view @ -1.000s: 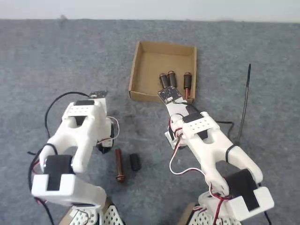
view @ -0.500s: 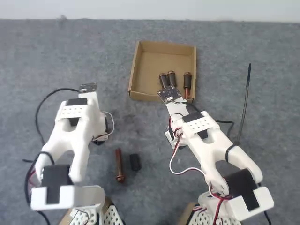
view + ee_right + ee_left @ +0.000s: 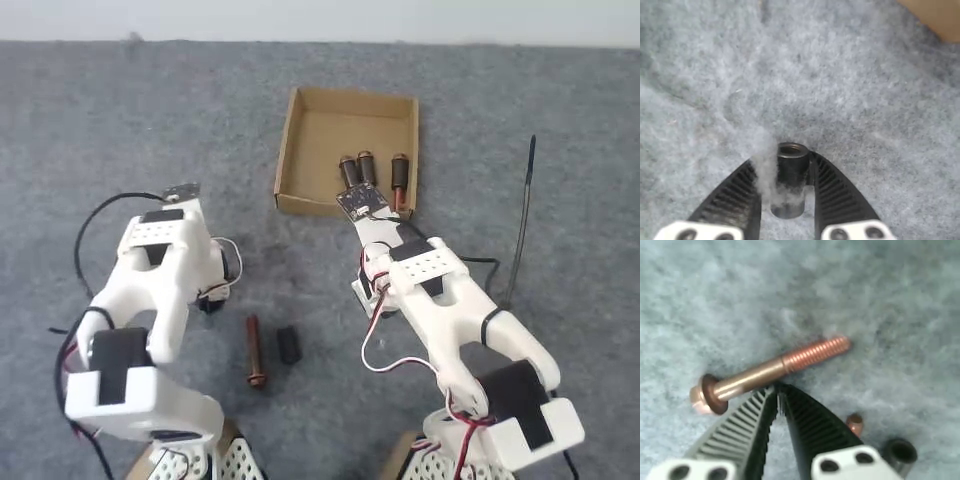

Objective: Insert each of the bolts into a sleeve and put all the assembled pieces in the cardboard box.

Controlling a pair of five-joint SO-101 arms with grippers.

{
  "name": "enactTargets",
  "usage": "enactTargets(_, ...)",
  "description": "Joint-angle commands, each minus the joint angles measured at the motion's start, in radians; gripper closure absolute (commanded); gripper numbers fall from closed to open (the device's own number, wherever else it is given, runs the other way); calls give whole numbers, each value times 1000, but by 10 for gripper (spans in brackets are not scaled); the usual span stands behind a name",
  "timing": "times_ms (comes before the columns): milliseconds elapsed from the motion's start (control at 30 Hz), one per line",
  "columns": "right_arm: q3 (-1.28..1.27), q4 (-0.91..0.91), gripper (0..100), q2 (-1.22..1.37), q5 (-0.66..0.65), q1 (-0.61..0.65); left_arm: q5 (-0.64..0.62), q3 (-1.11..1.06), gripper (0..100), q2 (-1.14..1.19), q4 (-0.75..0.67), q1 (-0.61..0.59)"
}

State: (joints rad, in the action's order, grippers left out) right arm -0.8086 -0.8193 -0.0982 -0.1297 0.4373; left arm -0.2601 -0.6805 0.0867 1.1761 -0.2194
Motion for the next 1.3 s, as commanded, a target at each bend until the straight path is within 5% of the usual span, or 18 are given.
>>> enactTargets(0,43,1,992,-2,-21,-16,-43,70,988,11,-69,-60)
enactTargets(267,41,1,992,-2,-21,-16,-178,77,988,11,-210,-75)
enactTargets(600,41,1,992,-2,-21,-16,-118,68,988,-20,-118,-2)
enactTargets(1000,41,1,992,-2,-21,-16,-120,-62,988,-222,-183,-28)
enactTargets(1267,41,1,992,-1,-21,-16,-118,1,988,-28,-190,-28)
